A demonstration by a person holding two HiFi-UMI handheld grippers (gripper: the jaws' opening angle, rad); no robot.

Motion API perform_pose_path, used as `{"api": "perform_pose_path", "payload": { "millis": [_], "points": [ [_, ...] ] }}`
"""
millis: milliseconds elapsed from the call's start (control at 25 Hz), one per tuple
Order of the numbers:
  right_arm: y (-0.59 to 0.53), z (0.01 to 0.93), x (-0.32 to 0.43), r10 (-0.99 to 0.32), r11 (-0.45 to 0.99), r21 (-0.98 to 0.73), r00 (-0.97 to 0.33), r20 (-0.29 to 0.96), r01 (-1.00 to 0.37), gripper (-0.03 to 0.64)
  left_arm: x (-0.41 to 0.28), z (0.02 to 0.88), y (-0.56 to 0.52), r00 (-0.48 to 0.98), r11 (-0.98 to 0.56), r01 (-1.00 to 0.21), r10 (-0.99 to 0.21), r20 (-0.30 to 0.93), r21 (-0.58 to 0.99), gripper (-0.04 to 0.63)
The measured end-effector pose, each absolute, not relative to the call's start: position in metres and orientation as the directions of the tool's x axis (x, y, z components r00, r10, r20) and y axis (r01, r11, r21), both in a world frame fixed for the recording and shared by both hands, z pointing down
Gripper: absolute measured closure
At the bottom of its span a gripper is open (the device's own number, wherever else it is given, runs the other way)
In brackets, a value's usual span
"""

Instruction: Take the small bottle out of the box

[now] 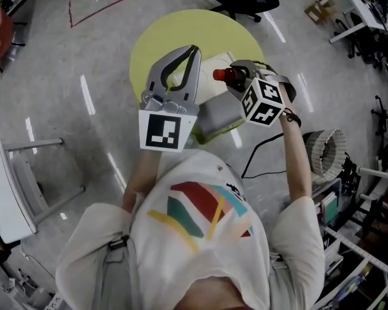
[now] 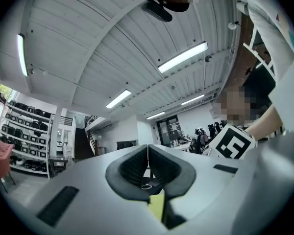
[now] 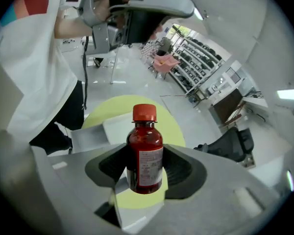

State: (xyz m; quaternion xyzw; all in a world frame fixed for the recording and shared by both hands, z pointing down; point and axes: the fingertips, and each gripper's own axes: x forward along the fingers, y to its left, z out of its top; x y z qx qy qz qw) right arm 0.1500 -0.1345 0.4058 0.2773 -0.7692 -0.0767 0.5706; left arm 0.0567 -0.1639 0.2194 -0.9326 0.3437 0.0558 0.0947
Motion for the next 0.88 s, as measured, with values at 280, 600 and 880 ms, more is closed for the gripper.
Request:
{"api": "perform_pose_path", "payload": {
  "millis": [280,600,880],
  "points": [
    [-0.149,0.315,0.152,-0.780,0.591,0.527,-0.264,0.568,-0.611,0.400,0.080,0.196,-0.163,0.779,-0.741,-0.627,-0.596,-0.195,-0.240,0.580],
    [-0.130,0.240,0.155,-0.952,0.301,0.409,-0.244,0.185,-0.862,0.399,0.094,0.177,-0.157,0.783,-0.772,-0.613,-0.565,-0.260,-0.167,0.580],
    [-0.095,0.206,0.168,-0.990,0.110,0.211,-0.126,-0.060,-0.971,0.399,0.099,0.177,-0.144,0.792,-0.778,-0.600,-0.544,-0.276,-0.188,0.580]
  ]
}}
